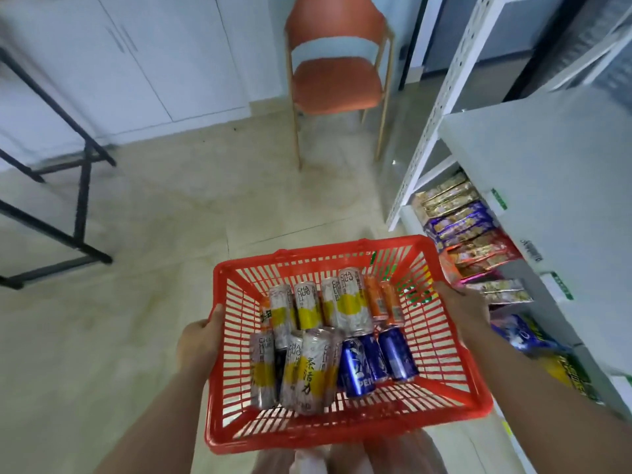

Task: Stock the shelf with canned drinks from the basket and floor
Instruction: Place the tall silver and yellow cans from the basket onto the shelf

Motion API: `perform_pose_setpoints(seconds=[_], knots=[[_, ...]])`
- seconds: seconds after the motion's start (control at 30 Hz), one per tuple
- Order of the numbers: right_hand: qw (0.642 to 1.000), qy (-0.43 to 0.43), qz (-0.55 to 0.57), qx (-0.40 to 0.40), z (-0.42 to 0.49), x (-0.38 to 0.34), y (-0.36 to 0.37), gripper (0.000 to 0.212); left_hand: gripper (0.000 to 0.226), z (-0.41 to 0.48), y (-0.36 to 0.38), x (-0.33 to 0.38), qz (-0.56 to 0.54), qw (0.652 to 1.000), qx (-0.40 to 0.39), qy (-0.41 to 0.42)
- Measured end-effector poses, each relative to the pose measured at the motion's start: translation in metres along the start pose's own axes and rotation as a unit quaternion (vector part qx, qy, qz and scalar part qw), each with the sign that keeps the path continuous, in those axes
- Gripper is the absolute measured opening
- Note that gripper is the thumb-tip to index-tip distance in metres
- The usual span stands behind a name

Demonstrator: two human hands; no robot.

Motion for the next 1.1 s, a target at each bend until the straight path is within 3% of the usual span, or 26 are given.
perform_pose_setpoints(seconds=[0.33, 0.47, 0.57, 0.73, 1.0, 1.1], knots=[[0.993, 0.095, 0.024, 0.07, 0.04, -0.053, 0.07, 0.036, 0.057, 0.144, 0.029, 0.137, 0.065, 0.995, -0.031, 0.076], [0.991, 0.104, 0.037, 0.077, 0.076, -0.079, 0.1, 0.053, 0.053, 0.185, 0.049, 0.181, 0.081, 0.992, -0.032, 0.092], [0.988, 0.119, 0.035, 0.092, 0.095, -0.102, 0.115, 0.045, 0.057, 0.214, 0.063, 0.209, 0.097, 0.99, -0.032, 0.101], [0.982, 0.14, 0.06, 0.113, 0.128, -0.125, 0.139, 0.051, 0.056, 0.258, 0.09, 0.261, 0.108, 0.987, -0.043, 0.111], [0.948, 0.222, 0.18, 0.142, 0.124, -0.11, 0.157, 0.027, 0.062, 0.3, 0.143, 0.348, 0.168, 0.955, -0.074, 0.232], [0.925, 0.268, 0.203, 0.176, 0.107, -0.089, 0.154, 0.033, 0.06, 0.299, 0.175, 0.38, 0.205, 0.934, -0.106, 0.274]])
Point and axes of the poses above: each hand's wrist, its own z-axis towards the middle knuckle, its own y-axis out of the palm, x = y × z, the point moved 10 cm from there along z, towards the middle knuckle, and after that the axes turned 11 degrees about x, right-handed, at the moved point
